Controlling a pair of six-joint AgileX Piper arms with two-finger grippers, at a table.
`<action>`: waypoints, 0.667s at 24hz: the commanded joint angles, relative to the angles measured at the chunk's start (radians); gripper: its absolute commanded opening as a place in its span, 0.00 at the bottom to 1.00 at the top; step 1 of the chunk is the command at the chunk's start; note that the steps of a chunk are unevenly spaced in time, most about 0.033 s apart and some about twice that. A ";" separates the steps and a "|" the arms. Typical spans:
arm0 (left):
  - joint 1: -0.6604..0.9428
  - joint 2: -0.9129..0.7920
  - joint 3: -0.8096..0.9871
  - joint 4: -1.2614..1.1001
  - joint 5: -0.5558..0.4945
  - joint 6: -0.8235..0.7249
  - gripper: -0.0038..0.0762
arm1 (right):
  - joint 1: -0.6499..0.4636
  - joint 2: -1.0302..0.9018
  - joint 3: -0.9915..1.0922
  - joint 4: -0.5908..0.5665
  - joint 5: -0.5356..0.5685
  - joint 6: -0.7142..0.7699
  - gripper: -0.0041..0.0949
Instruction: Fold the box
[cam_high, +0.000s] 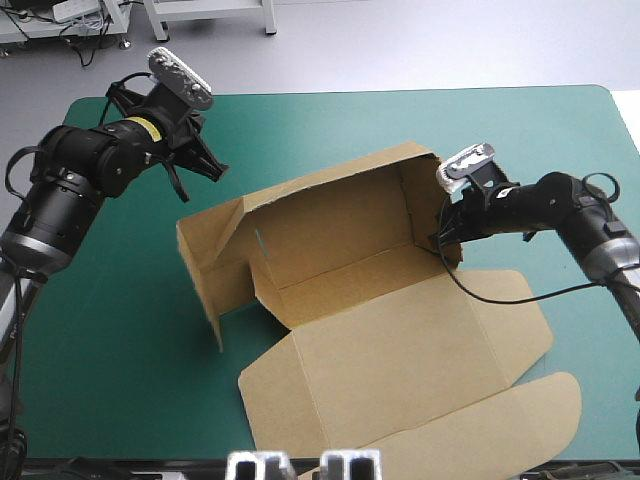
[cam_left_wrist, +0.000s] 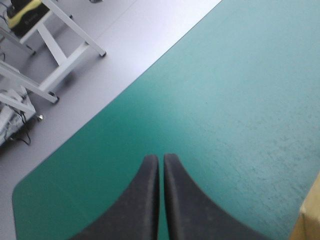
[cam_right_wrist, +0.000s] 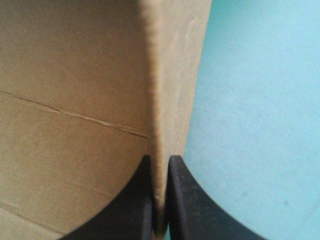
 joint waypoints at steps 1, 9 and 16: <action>0.071 -0.040 -0.037 -0.112 0.004 0.005 0.07 | -0.047 -0.038 -0.116 -0.060 0.180 0.148 0.02; 0.210 -0.040 -0.035 -0.196 0.078 -0.078 0.07 | -0.074 0.062 -0.246 -0.174 0.423 0.302 0.02; 0.220 -0.040 -0.025 -0.198 0.102 -0.096 0.07 | -0.072 0.332 -0.400 -0.200 0.492 0.375 0.02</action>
